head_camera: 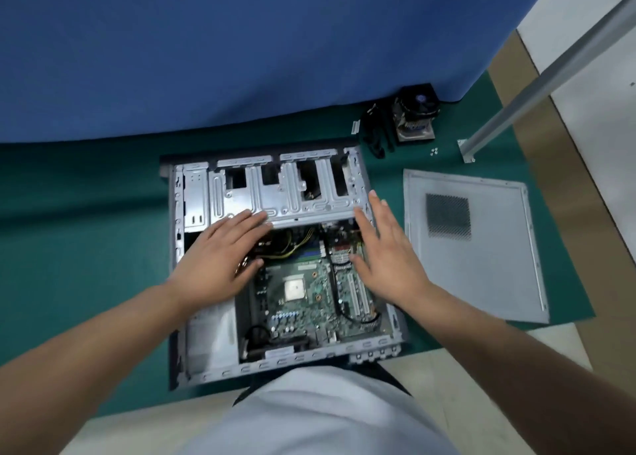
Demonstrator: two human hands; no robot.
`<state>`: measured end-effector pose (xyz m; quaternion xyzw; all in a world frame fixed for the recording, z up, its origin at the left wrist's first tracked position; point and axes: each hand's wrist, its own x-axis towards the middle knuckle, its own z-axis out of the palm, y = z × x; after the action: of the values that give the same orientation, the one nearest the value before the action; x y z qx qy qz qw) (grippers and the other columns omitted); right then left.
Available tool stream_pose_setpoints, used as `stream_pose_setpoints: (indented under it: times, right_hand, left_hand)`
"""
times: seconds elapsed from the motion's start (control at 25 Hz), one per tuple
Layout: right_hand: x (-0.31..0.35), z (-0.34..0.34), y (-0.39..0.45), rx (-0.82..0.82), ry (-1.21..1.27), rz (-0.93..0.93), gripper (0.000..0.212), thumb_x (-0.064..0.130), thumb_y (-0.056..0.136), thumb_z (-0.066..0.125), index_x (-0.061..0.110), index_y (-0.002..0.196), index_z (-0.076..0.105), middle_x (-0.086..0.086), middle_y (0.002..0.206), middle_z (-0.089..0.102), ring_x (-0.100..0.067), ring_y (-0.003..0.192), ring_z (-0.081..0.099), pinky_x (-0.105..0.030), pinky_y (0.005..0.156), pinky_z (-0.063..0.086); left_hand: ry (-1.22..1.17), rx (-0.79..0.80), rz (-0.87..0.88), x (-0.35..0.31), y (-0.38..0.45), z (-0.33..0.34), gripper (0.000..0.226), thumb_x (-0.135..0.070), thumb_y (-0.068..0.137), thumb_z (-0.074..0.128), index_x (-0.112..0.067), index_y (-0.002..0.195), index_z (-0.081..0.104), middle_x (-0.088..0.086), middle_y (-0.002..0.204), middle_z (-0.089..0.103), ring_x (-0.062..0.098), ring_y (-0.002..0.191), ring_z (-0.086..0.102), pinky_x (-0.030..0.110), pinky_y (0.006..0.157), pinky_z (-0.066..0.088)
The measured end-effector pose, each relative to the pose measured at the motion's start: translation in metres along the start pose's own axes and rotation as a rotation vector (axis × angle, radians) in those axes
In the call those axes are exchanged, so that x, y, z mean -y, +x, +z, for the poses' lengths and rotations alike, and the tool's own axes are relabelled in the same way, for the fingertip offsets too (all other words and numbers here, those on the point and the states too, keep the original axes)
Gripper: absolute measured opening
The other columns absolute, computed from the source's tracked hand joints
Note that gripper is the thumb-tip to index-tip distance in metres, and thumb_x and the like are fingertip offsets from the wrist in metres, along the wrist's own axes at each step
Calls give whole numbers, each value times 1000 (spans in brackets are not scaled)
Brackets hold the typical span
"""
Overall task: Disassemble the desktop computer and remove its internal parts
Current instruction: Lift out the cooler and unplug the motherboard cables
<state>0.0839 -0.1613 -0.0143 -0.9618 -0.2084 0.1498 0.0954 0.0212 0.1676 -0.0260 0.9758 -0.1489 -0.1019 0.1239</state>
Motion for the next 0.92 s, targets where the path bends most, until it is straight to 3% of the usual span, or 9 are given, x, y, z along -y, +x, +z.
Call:
stream_pose_setpoints:
  times: [0.12,0.24,0.32,0.4,0.48,0.56,0.64,0.72,0.92]
  right_hand:
    - [5,9,-11,-13,-178,-140,80,46,95,59,18,161,24,-7,171,-13,-27,157,-11,-49,127,2]
    - [13,19,-25,27,-316,-298,49,48,93,59,27,137,61,-5,168,24,-24,158,10,-57,126,0]
    - [14,18,-31,49,-380,-335,34,47,95,56,31,121,72,3,147,55,-20,150,34,-60,124,-1]
    - [15,16,-34,83,-478,-369,27,43,95,55,33,110,74,10,112,70,-17,127,57,-64,122,-2]
    - [21,13,-34,122,-562,-382,19,38,94,55,34,98,73,12,86,66,-16,98,67,-68,120,-5]
    - [28,14,-32,166,-590,-379,13,35,93,58,34,91,71,11,79,63,-15,84,69,-68,119,-9]
    - [36,16,-25,240,-491,-396,14,35,96,59,30,96,72,9,88,68,-17,88,70,-58,124,13]
    - [50,24,-18,397,-316,-381,18,36,100,56,26,105,71,5,99,68,-18,95,66,-44,106,46]
    - [60,57,-7,621,-239,-179,8,30,92,67,31,100,68,1,103,55,-22,103,52,-37,92,47]
  left_hand:
    - [107,53,-12,1,-41,9,60,-60,103,27,-35,157,34,-8,173,-1,15,159,-3,45,129,8]
    - [179,44,-24,-8,-53,15,53,-53,104,24,-32,141,57,-7,170,19,17,158,13,47,125,19]
    - [182,13,-19,-9,-54,17,50,-53,104,27,-32,131,64,-7,165,32,17,154,26,47,120,27]
    - [182,-12,0,-6,-53,20,49,-54,103,29,-33,126,67,-7,162,38,18,152,31,47,117,29]
    - [194,-38,-6,-4,-53,23,49,-56,102,29,-34,127,65,-6,164,36,19,154,27,49,120,26]
    - [206,-77,-26,-4,-51,25,51,-58,101,30,-34,132,62,-6,167,28,21,156,20,50,124,20]
    - [201,-125,-51,-4,-50,26,54,-60,101,30,-34,140,57,-5,170,19,23,158,13,52,126,14]
    - [172,-148,-106,-3,-49,26,58,-64,101,26,-36,149,45,-6,172,9,23,159,4,53,127,10]
    - [115,-128,-282,-8,-38,28,71,-70,100,19,-36,163,10,-7,172,-4,18,159,-7,49,128,7]
